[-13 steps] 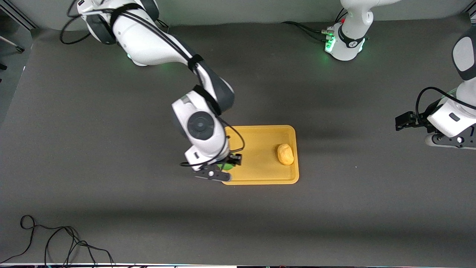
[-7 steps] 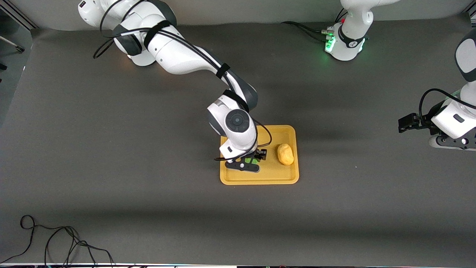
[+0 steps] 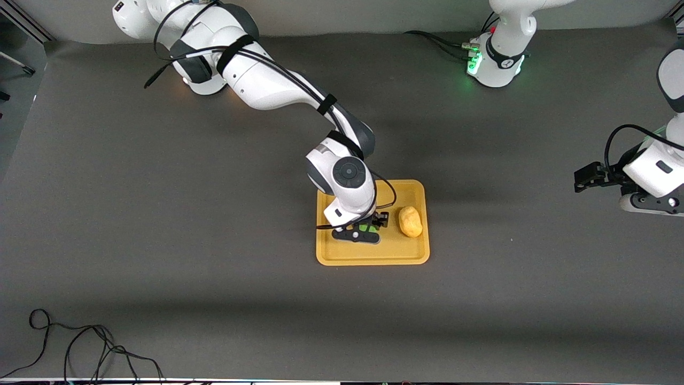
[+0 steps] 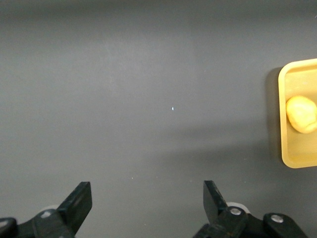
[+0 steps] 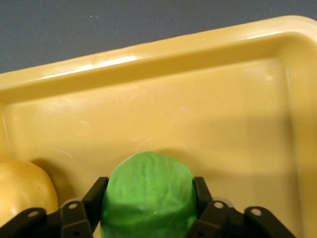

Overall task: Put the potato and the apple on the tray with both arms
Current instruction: 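Lower the apple onto the tray beside the potato and open the right gripper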

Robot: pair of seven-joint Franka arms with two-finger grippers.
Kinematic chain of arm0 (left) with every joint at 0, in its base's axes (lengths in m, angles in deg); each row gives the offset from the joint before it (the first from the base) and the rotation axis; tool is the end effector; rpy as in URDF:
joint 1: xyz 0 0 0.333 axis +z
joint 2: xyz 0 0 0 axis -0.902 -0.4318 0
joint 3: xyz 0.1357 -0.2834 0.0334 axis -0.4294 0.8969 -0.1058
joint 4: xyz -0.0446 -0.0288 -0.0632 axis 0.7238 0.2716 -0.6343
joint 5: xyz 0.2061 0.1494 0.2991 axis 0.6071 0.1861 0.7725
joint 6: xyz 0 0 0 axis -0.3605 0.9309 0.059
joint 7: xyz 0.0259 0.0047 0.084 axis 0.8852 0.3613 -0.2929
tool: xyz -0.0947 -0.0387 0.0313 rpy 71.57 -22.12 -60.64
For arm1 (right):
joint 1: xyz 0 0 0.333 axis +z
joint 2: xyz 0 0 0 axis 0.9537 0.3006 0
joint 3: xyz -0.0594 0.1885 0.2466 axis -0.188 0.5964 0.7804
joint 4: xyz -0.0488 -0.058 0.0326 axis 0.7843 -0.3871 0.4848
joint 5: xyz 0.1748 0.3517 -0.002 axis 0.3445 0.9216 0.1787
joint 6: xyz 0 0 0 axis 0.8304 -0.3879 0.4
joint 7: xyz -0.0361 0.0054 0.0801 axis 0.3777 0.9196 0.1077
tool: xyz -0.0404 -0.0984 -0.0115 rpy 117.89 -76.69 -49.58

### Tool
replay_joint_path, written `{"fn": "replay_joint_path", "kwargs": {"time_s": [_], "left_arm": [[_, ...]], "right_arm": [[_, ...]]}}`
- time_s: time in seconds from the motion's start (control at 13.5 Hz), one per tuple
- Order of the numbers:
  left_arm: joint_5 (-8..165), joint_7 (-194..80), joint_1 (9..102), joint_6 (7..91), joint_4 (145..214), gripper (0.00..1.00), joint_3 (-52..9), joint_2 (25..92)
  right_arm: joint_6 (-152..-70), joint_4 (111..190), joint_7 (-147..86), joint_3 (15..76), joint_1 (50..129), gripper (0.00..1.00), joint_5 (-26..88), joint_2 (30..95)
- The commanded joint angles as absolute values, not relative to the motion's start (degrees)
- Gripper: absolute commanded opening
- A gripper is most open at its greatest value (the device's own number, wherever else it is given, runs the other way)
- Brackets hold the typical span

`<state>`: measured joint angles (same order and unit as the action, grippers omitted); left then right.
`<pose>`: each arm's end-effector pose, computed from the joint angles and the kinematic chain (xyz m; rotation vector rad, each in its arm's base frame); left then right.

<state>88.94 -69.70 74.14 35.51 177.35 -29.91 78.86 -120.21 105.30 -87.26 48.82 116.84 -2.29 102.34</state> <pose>0.5921 0.0057 0.5327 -3.1238 0.1839 -0.0216 0.5816 0.5479 0.1998 -3.0245 0.2607 -0.1091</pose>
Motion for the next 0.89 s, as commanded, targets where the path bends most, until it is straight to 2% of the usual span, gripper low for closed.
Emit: {"fn": "replay_joint_path", "kwargs": {"time_s": [0.0, 0.15, 0.37, 0.59, 0.82], "left_arm": [[88.5, -70.8, 73.6, 31.1, 172.4, 1.0, -30.1, 78.7], [88.6, -71.8, 73.6, 31.0, 172.1, 1.0, -30.1, 77.9], [88.6, -72.7, 73.5, 30.6, 172.0, 1.0, -30.1, 77.8], [88.5, -73.4, 73.4, 30.6, 172.0, 1.0, -30.1, 77.2], [88.5, -73.5, 73.2, 30.5, 171.9, 1.0, -29.7, 77.4]], "right_arm": [[-119.7, 102.9, -88.6, 47.9, 117.5, 1.0, -2.5, 103.3], [-114.5, 102.8, -88.5, 47.5, 117.3, 1.0, -2.5, 101.9], [-105.9, 102.8, -88.2, 47.4, 115.8, 1.0, -2.5, 94.6], [-95.6, 102.9, -87.1, 47.7, 111.0, 1.0, -2.3, 86.4], [-85.8, 103.7, -73.0, 47.7, 103.7, 1.0, -2.3, 79.2]]}}
